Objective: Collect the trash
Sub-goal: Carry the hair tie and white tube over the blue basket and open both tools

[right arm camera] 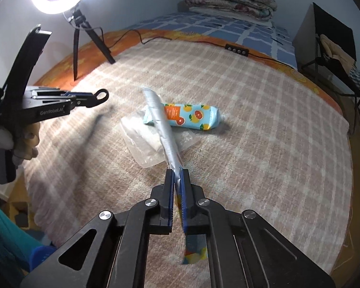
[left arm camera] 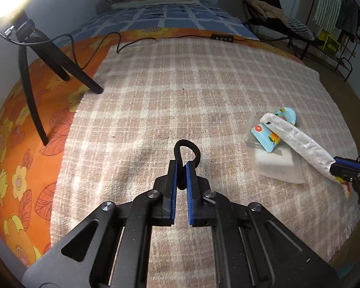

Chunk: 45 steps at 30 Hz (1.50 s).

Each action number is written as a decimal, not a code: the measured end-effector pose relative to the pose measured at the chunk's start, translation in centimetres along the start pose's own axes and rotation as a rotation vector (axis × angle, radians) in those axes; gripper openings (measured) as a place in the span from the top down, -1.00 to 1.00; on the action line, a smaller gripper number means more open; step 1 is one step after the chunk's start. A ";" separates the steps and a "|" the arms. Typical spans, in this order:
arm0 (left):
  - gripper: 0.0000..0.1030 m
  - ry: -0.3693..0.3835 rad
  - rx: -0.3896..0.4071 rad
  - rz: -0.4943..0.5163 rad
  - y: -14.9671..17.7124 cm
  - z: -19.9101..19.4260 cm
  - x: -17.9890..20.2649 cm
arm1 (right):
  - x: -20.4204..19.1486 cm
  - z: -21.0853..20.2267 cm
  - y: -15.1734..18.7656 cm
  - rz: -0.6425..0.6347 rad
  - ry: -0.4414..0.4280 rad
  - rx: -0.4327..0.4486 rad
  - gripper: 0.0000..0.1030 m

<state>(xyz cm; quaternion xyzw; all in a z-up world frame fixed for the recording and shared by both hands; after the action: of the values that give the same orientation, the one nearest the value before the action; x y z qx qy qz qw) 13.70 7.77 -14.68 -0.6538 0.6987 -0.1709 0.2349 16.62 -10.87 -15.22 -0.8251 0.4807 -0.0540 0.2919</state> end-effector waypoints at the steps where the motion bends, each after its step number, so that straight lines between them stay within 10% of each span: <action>1: 0.91 0.000 0.004 0.002 0.0 -0.3 0.0 | 0.0 -0.3 0.0 0.004 -0.002 0.006 0.93; 19: 0.91 0.046 0.102 0.063 2.0 -8.6 3.5 | -0.8 -8.3 2.9 0.076 -0.080 0.102 0.94; 45: 0.91 0.184 0.095 0.142 13.3 -16.1 11.8 | -6.4 -16.0 18.0 0.057 -0.100 0.060 0.94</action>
<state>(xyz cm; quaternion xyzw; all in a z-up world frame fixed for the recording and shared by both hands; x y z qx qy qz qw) -6.67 -3.89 -9.73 -0.5723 0.7531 -0.2458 0.2119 -6.44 -19.10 -10.44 -0.8037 0.4871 -0.0188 0.3414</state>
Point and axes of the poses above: each gripper's, at about its wrist camera, not at the fingertips, and z roughly the way its jaws point, x to its right, y to its underside, the point moved 6 cm from there along z, roughly the way its jaws point, and after that the axes turned 15 degrees about z, right-handed, at the moved point
